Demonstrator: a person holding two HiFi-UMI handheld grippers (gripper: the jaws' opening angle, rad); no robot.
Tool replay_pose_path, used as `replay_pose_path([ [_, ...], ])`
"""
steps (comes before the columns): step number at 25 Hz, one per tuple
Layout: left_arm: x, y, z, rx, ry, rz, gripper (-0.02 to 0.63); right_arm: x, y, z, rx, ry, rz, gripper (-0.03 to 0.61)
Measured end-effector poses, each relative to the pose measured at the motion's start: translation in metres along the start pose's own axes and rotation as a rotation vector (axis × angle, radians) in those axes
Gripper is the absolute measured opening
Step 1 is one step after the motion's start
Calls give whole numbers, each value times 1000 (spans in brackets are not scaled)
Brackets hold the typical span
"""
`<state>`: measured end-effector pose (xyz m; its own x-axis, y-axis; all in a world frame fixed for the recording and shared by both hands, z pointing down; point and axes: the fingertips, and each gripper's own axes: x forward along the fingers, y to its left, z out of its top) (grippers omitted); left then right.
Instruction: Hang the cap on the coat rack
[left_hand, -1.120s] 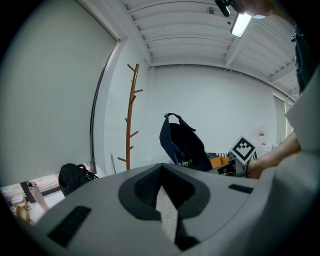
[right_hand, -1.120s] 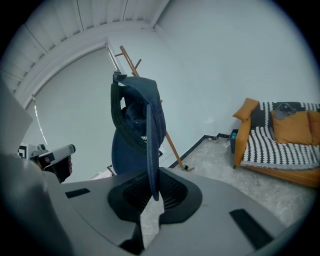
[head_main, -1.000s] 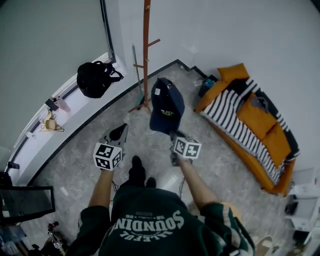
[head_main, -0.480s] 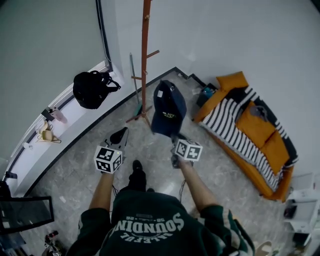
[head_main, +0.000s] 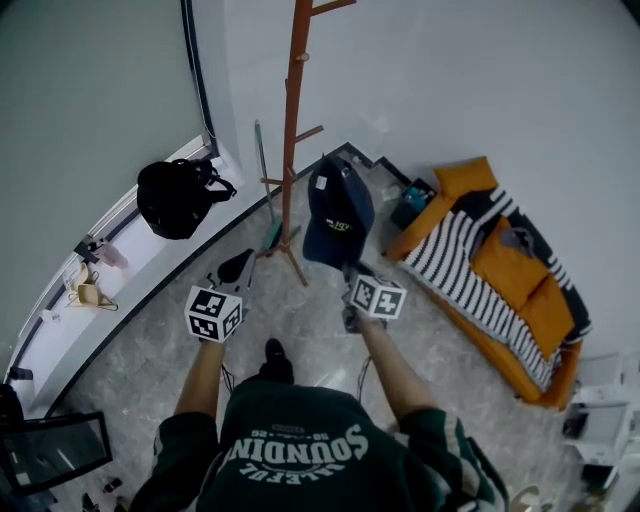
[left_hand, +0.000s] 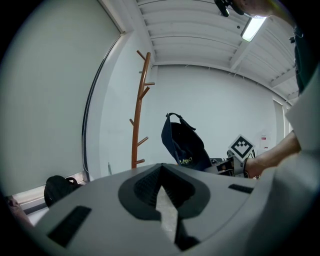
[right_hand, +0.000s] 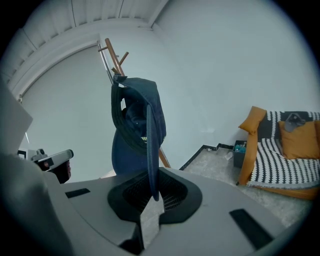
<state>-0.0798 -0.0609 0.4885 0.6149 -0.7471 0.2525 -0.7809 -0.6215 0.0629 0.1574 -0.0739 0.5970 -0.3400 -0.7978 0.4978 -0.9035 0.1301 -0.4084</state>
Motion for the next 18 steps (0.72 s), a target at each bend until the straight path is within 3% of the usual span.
replay_pose_path([
  [8,35,41,9,0,8,-43,-2,35,12,28,23,-19,-15,14],
  [18,63,61,7,-17,27,-55,-2,58,-1,32,50,-1,-36,14],
])
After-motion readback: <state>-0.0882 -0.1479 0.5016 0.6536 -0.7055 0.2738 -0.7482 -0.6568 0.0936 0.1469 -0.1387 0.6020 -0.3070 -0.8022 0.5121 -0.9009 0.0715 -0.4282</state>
